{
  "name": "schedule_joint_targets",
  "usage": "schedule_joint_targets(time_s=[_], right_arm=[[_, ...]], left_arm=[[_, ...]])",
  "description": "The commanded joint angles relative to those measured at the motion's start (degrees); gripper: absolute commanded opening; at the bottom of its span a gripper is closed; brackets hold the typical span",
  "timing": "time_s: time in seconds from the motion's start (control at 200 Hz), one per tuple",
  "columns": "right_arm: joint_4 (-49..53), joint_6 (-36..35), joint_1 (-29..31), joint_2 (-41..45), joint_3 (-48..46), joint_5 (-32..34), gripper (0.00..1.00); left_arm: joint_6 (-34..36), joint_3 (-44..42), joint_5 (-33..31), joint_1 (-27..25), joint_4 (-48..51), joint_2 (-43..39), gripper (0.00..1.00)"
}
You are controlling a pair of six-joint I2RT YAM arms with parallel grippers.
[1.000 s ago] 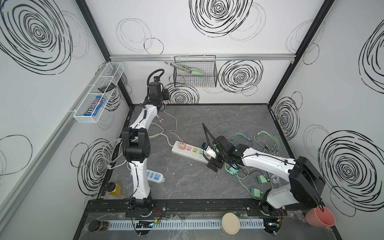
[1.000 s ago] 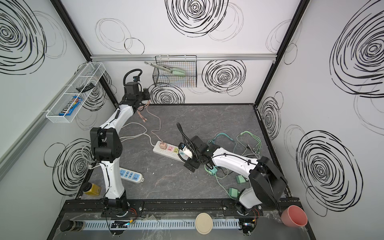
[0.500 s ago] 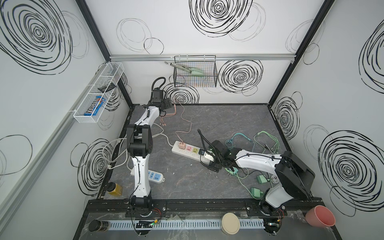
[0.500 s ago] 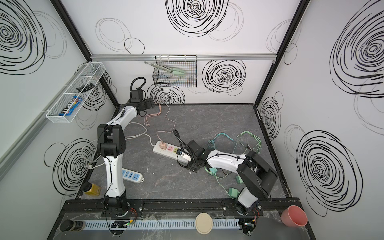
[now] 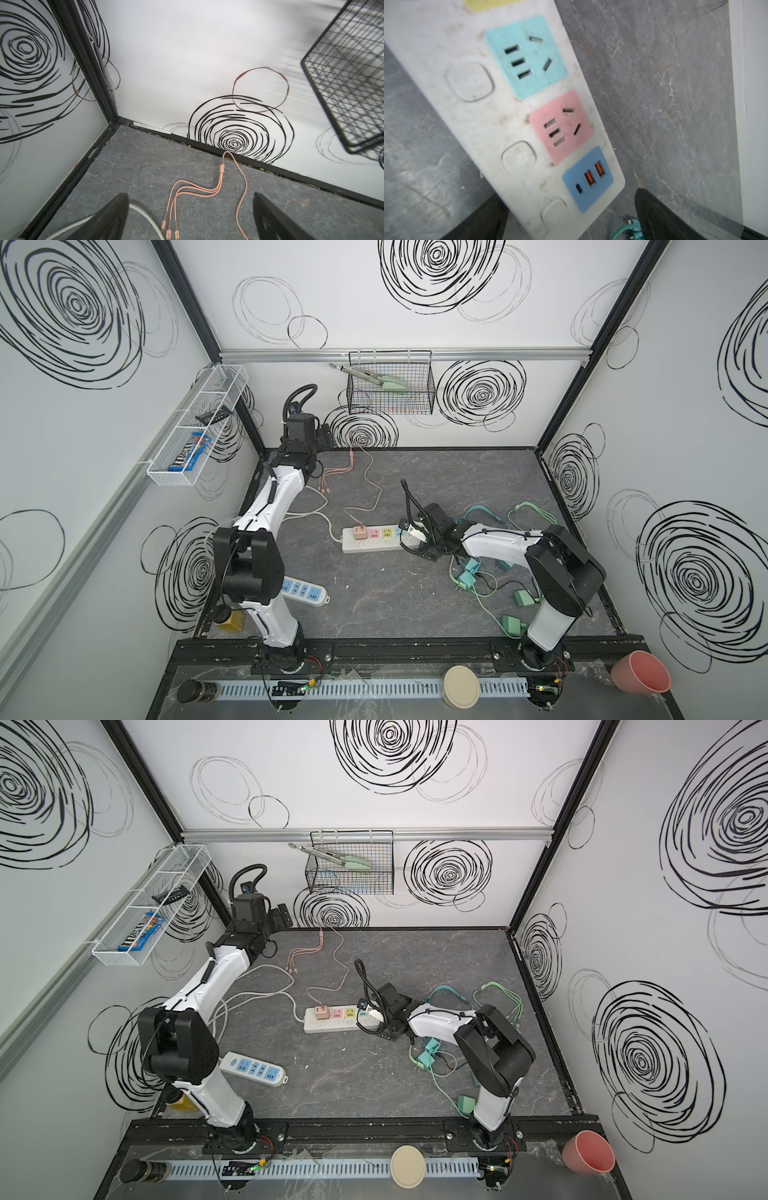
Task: Insert the plug
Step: 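Release the peach cable with the left gripper while the right moves to the green cables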
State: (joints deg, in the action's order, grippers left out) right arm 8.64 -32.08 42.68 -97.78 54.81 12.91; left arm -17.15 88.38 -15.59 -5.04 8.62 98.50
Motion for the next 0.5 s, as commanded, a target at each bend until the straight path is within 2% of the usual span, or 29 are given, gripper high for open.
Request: schedule_joint_targets(time_s=[0.0, 0.125, 0.235, 0.33, 0.415, 0.495], right_arm=[[3.0, 5.9, 0.7, 8.6, -1.5, -5.6, 0.97], [-1.3, 17.8, 0.3, 20.8, -7.0, -4.5, 0.97], [-1.5, 34.9, -2.3, 29.8, -10.4, 2.3, 0.97], [3.4, 45.5, -7.5, 36.3, -12.4, -2.5, 0.97], [5.6, 48.2, -12.2, 40.4, -15.4, -16.7, 0.97], [10.4, 52.4, -12.6, 41.0, -16.0, -20.0, 1.00]], left_arm=[[0.6, -3.1, -4.9, -3.9, -1.9, -4.1, 0.96], [-0.2, -6.8, -9.6, -9.5, -1.9, -9.3, 0.96], [-0.8, -11.1, -12.6, -15.2, -3.3, -13.9, 0.96], [-2.2, -13.3, -13.2, -19.6, -2.8, -16.1, 0.96], [-3.6, -15.0, -11.8, -22.1, -1.8, -17.2, 0.96], [-6.1, -17.2, -8.0, -23.0, -0.6, -18.7, 0.96]])
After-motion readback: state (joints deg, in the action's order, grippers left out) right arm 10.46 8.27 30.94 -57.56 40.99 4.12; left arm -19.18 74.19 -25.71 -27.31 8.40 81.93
